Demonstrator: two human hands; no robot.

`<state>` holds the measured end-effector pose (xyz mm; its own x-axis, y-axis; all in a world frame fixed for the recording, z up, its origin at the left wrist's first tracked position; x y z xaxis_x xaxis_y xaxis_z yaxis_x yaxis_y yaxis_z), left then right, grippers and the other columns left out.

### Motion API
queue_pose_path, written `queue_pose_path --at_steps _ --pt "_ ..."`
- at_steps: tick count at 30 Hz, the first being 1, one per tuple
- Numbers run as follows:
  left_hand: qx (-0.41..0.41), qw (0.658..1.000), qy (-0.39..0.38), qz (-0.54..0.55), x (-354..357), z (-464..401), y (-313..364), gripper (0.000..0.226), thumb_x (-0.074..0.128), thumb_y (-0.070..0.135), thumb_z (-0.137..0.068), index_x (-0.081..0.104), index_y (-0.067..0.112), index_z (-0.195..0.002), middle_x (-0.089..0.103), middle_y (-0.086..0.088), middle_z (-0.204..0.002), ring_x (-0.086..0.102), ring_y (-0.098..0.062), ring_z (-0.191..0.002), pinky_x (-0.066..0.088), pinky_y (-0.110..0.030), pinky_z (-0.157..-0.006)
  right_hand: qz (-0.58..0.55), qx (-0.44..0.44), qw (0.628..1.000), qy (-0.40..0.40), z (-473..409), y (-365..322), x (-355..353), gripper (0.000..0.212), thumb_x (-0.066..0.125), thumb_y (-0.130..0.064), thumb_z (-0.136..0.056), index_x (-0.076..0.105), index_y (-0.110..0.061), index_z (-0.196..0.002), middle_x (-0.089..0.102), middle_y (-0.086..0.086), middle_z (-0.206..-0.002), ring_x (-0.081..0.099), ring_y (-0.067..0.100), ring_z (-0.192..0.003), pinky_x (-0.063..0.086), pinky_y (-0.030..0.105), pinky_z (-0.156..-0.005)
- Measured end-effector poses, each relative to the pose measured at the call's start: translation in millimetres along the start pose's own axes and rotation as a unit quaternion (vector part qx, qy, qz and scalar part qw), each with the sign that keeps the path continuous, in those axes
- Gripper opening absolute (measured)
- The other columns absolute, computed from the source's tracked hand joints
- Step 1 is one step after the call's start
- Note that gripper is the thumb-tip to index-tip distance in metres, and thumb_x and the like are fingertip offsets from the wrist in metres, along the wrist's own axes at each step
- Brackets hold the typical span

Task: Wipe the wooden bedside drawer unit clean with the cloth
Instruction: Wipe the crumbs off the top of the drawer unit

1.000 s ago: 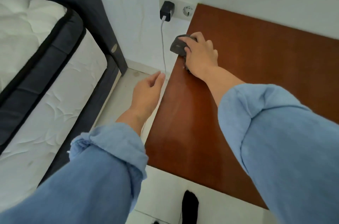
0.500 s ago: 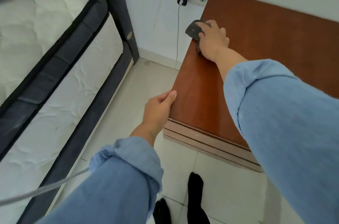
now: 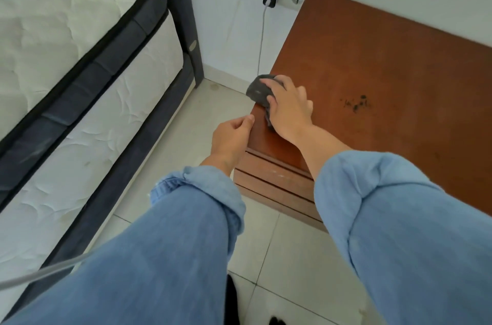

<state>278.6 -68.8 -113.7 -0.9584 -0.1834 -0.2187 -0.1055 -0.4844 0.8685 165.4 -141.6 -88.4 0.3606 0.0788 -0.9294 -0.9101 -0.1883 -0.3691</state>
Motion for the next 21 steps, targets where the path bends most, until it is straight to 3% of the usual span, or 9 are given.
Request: queue_pose_path --at_steps 3,7,10,13,18,21 --pt "0.013 0.999 0.039 0.029 -7 26 -13 0.036 0.048 0.05 -0.092 0.07 0.025 -0.107 0.064 0.02 -0.091 0.056 0.004 -0.087 0.039 -0.014 -0.08 -0.001 0.004 1.0 -0.01 -1 1 0 0.039 0.033 -0.022 -0.1 0.039 -0.039 -0.135 0.03 -0.013 -0.146 0.037 0.025 -0.114 0.027 0.033 -0.081" --pt "0.029 0.994 0.095 0.048 -6 55 -44 0.043 0.047 0.047 -0.093 0.064 0.02 -0.121 0.062 0.014 -0.119 0.053 -0.005 -0.114 0.037 -0.025 -0.103 0.004 0.002 0.999 -0.033 -3 0 -3 0.04 0.03 -0.023 -0.101 0.037 -0.039 -0.137 0.028 -0.011 -0.148 0.036 0.027 -0.117 0.029 0.036 -0.084" --pt "-0.022 0.987 0.09 0.132 7 73 -53 0.034 0.045 0.052 -0.087 0.065 0.027 -0.097 0.061 0.013 -0.104 0.054 -0.006 -0.097 0.038 -0.031 -0.095 -0.003 -0.002 0.999 -0.037 0 -1 -5 0.041 0.03 -0.022 -0.101 0.036 -0.036 -0.138 0.028 -0.009 -0.149 0.035 0.028 -0.12 0.03 0.037 -0.088" --pt "-0.065 0.972 0.066 0.216 26 77 -59 0.067 0.039 0.065 -0.067 0.063 0.028 -0.118 0.059 0.013 -0.122 0.051 -0.008 -0.111 0.032 -0.032 -0.098 -0.015 -0.011 0.999 -0.035 14 -4 -3 0.041 0.031 -0.02 -0.101 0.037 -0.035 -0.138 0.03 -0.008 -0.148 0.036 0.028 -0.12 0.03 0.036 -0.089" --pt "-0.076 0.946 0.049 0.312 33 82 -51 0.045 0.031 0.028 -0.094 0.058 0.005 -0.123 0.06 -0.003 -0.104 0.052 -0.013 -0.097 0.04 -0.028 -0.086 -0.027 -0.075 0.997 -0.025 71 -23 13 0.041 0.036 -0.016 -0.099 0.043 -0.034 -0.135 0.036 -0.01 -0.144 0.039 0.027 -0.113 0.029 0.032 -0.081" --pt "-0.064 0.941 0.051 0.329 27 89 -46 0.039 0.023 0.016 -0.094 0.057 0.012 -0.112 0.059 0.0 -0.099 0.05 -0.01 -0.092 0.039 -0.023 -0.081 -0.054 -0.092 0.994 -0.035 95 -29 14 0.041 0.036 -0.013 -0.098 0.048 -0.034 -0.132 0.039 -0.011 -0.141 0.04 0.026 -0.109 0.032 0.033 -0.082"
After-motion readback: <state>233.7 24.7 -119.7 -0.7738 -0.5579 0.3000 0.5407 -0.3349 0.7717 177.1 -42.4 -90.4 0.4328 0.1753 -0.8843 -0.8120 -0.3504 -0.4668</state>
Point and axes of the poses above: each hand's wrist, its own z-axis away from the middle knuckle, its own x-axis out of the palm, y = z × x, the point moved 3 cm from there along -z, towards the middle knuckle
